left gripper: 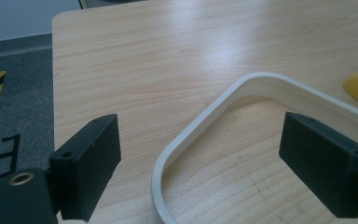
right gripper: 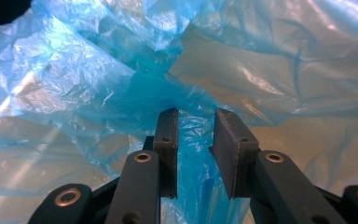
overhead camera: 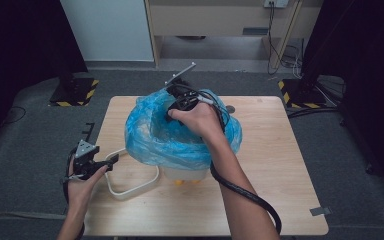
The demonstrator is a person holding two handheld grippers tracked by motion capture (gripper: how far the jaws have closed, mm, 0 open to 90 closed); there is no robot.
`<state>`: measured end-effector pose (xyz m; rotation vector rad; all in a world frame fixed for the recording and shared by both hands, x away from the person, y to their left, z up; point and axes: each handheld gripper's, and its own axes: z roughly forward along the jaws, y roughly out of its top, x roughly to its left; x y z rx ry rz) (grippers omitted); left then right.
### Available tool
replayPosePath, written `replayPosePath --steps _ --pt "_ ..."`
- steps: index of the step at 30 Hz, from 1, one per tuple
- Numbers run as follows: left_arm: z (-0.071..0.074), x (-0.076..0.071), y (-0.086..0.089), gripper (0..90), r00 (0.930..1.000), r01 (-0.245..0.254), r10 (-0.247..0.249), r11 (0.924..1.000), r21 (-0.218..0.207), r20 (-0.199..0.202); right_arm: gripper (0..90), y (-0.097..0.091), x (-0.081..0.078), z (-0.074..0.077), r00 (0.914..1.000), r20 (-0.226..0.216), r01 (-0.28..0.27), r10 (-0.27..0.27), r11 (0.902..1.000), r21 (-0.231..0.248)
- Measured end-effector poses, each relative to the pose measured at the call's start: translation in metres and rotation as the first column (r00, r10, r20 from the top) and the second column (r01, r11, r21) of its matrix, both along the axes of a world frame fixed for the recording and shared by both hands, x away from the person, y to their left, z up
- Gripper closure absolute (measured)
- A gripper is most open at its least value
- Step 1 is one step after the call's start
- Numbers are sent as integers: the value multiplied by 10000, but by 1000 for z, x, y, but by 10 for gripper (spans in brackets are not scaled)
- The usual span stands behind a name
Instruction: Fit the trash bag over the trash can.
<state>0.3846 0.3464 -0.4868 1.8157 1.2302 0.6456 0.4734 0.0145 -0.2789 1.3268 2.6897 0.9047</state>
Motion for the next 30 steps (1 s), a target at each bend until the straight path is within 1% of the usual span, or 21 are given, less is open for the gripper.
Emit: replayPosePath --steps 16,18,21,26,30 --pt "1 0 0 120 10000 13 -13 10000 -1 13 707 6 0 -7 9995 -187 -248 244 9994 -241" --pt "1 0 1 120 10000 -3 3 10000 -27 13 704 5 0 -6 9996 -121 -263 261 9994 -234" --pt "0 0 1 120 10000 -24 24 10000 -36 16 703 3 -2 0 9998 -60 -203 203 9998 -59" --pt "1 0 1 120 10000 -24 24 10000 -20 20 700 -2 -7 12 9997 156 -201 199 9997 102" --pt "1 0 1 120 10000 -18 18 10000 -11 6 700 -6 -13 23 9988 400 -294 282 9991 309"
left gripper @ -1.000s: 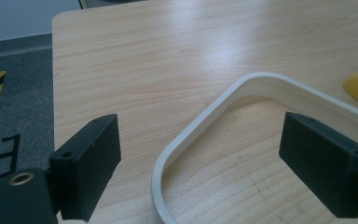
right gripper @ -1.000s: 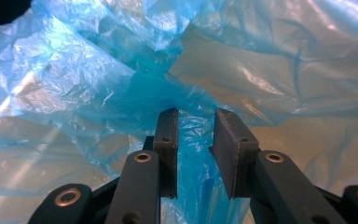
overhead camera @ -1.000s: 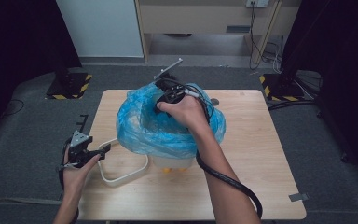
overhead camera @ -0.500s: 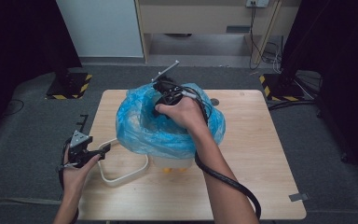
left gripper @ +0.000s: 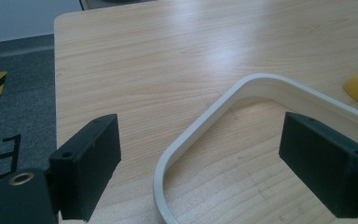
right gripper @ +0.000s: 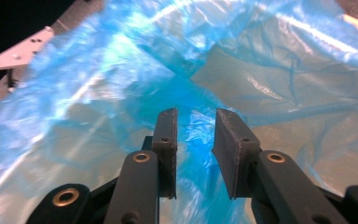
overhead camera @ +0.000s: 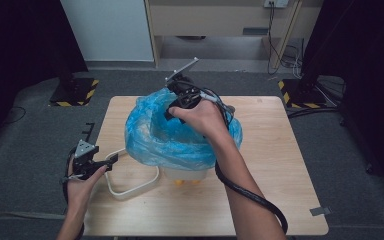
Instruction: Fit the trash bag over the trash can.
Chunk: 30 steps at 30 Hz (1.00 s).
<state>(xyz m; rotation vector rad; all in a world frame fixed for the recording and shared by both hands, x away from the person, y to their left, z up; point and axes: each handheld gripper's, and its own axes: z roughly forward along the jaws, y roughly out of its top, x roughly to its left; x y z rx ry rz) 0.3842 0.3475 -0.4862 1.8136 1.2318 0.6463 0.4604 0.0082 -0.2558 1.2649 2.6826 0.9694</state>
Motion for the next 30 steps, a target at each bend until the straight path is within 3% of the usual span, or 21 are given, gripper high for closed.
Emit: replayPosePath --steps 13,20,30 --pt "-1 0 0 120 10000 -14 14 10000 14 -13 699 -24 -11 21 9987 506 37 -71 9978 657" --pt "-1 0 -1 120 10000 12 -12 10000 51 -26 794 -44 -11 24 9980 568 224 -284 9943 1041" --pt "-2 0 -1 120 10000 19 -19 10000 65 -50 876 -78 -2 25 9949 216 929 -990 9762 1958"
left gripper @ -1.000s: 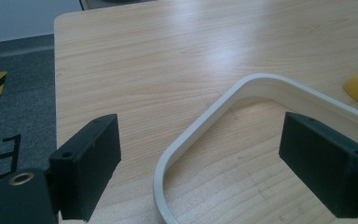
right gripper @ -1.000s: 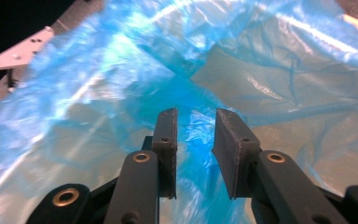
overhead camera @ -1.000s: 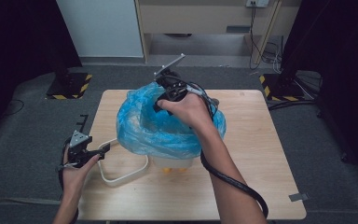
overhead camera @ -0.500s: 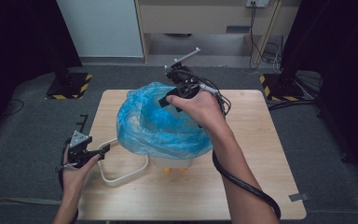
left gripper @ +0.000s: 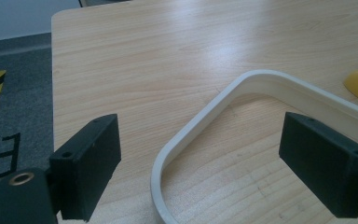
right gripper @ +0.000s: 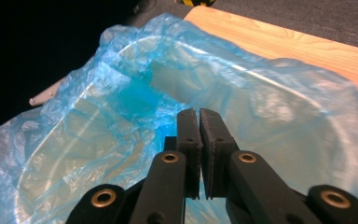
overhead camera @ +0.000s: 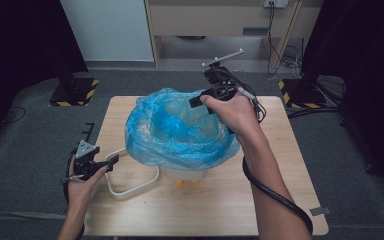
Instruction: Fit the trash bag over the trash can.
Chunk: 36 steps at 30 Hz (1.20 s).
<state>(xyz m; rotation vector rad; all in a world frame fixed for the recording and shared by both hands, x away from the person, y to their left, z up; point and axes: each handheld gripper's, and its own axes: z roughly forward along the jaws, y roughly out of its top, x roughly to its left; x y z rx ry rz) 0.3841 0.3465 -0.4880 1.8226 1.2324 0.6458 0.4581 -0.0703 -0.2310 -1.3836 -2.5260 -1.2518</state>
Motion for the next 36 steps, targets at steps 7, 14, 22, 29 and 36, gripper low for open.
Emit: replayPosePath --steps 7,14,22,29,36 --pt "0 0 0 120 10000 -18 18 10000 35 11 880 -28 -2 3 9995 -2 300 -300 9982 527" --pt "-1 0 -2 120 10000 20 -20 10000 71 -4 879 -57 -6 4 9979 112 632 -643 9949 785" --pt "-2 -1 -2 121 10000 27 -27 9999 147 3 878 -90 -9 -2 9939 87 1091 -1104 9897 923" --pt "-2 -1 -2 122 10000 25 -25 9998 181 17 878 -115 -8 -22 9883 -76 1523 -1522 9844 877" --pt "-3 -2 -2 123 10000 65 -65 9996 269 -4 878 -134 -6 -54 9799 -292 1988 -1974 9781 609"
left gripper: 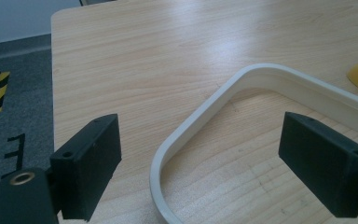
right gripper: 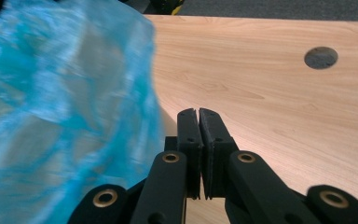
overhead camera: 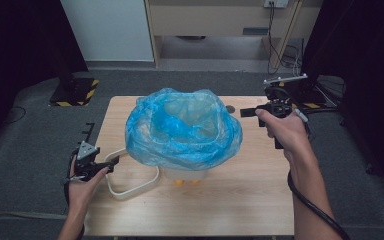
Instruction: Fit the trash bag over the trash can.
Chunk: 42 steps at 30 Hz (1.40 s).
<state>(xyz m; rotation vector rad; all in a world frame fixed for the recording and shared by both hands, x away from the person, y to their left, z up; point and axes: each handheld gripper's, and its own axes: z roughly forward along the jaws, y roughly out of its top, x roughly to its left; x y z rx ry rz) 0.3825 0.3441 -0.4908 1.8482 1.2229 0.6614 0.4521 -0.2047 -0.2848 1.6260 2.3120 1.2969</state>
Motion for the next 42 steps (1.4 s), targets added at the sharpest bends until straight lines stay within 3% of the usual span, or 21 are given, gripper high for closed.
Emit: replayPosePath --steps 12,22,34,35,42 --pt "1 0 -2 123 9999 109 -109 9999 71 21 869 -23 5 -60 9980 -453 446 -451 9989 -127" --pt "2 1 -1 123 9999 116 -117 9999 103 56 812 -28 4 -95 9959 -640 612 -637 9973 -416" --pt "8 8 -1 123 9998 151 -153 9997 216 113 537 -38 -1 -149 9922 -797 882 -960 9914 -968" --pt "9 10 -1 123 9998 169 -172 9994 306 97 472 -40 -2 -158 9914 -822 923 -1013 9900 -1071" --pt "11 15 0 124 9998 177 -180 9986 494 54 288 -47 -6 -182 9901 -691 1138 -1223 9868 -1152"
